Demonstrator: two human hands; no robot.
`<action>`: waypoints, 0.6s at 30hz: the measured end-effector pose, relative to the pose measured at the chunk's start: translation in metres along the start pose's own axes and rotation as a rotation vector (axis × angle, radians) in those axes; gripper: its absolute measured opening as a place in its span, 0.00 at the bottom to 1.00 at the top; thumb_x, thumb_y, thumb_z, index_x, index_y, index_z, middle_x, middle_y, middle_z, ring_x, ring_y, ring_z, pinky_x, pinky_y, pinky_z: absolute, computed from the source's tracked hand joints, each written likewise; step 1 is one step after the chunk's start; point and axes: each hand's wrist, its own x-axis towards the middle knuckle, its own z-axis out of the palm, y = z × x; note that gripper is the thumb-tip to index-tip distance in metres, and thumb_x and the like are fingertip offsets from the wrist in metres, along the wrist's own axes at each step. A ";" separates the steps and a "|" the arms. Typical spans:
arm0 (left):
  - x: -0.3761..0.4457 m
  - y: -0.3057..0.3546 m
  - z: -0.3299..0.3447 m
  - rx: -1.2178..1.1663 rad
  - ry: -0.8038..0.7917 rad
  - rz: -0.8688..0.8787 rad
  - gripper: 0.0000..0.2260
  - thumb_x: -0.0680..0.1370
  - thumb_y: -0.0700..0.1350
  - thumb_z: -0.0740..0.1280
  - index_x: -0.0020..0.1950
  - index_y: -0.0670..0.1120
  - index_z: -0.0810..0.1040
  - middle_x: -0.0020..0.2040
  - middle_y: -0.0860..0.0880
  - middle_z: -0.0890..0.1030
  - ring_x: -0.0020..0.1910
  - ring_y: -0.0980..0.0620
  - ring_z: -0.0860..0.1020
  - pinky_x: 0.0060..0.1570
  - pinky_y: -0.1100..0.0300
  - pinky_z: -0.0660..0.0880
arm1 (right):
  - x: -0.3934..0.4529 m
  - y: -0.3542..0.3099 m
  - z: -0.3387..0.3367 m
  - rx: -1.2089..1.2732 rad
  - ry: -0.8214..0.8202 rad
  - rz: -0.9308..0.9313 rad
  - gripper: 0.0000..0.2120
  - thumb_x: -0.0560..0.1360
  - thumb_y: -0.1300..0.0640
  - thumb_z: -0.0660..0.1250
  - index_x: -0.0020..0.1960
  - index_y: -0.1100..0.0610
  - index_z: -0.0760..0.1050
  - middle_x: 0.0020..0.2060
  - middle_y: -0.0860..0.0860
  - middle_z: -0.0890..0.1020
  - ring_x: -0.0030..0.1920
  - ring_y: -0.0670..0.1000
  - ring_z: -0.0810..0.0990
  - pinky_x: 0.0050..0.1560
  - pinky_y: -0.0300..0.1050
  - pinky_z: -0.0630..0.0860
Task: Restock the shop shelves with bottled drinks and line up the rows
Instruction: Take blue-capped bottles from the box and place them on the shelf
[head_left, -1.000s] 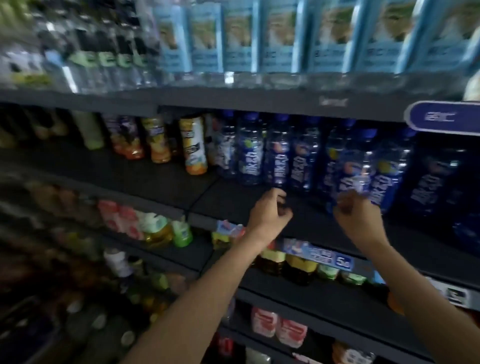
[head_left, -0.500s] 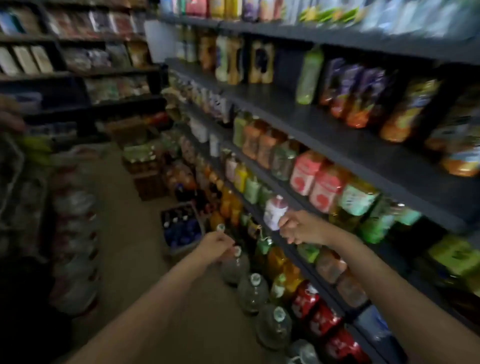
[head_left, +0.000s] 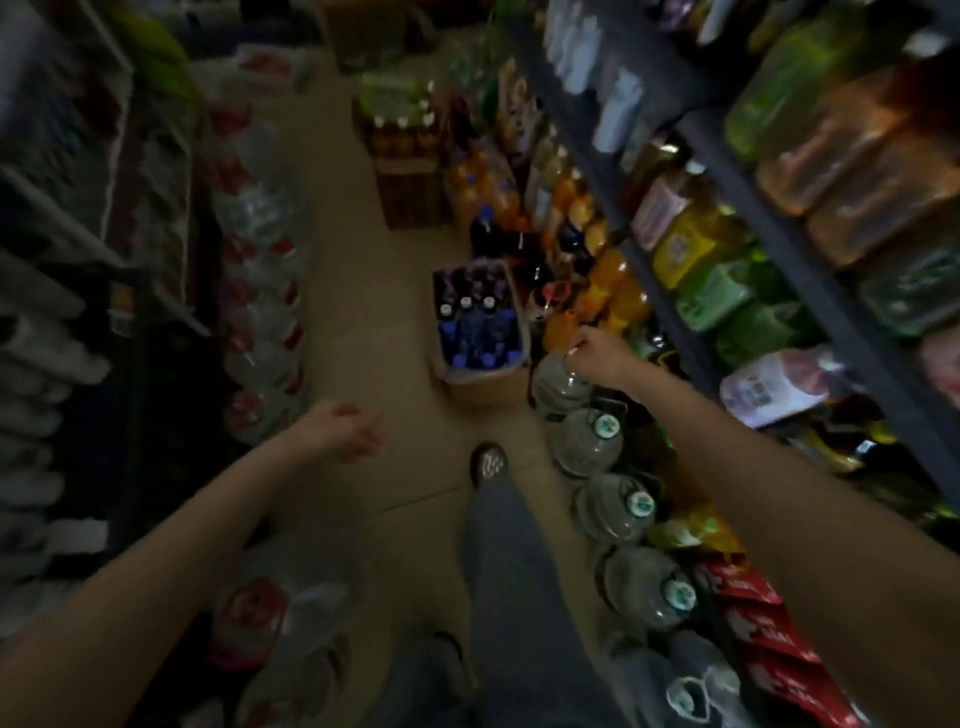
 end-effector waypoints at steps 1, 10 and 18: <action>0.025 -0.004 -0.009 0.033 0.005 -0.031 0.09 0.80 0.39 0.58 0.41 0.41 0.72 0.36 0.46 0.75 0.23 0.57 0.75 0.33 0.62 0.68 | 0.030 0.002 0.003 0.014 0.022 0.017 0.06 0.77 0.59 0.63 0.50 0.62 0.71 0.42 0.59 0.75 0.48 0.58 0.74 0.43 0.46 0.67; 0.267 0.092 -0.048 0.024 0.118 -0.150 0.12 0.81 0.38 0.57 0.37 0.45 0.67 0.34 0.46 0.73 0.18 0.63 0.73 0.23 0.70 0.68 | 0.269 -0.007 0.020 0.009 -0.175 0.163 0.12 0.76 0.61 0.63 0.35 0.58 0.67 0.32 0.52 0.69 0.38 0.51 0.71 0.32 0.41 0.64; 0.456 0.103 -0.020 0.315 0.092 -0.084 0.11 0.78 0.39 0.62 0.59 0.36 0.72 0.53 0.39 0.78 0.54 0.42 0.76 0.54 0.55 0.71 | 0.444 0.015 0.110 0.034 -0.358 0.292 0.45 0.69 0.51 0.74 0.76 0.50 0.49 0.75 0.57 0.41 0.75 0.60 0.48 0.72 0.56 0.58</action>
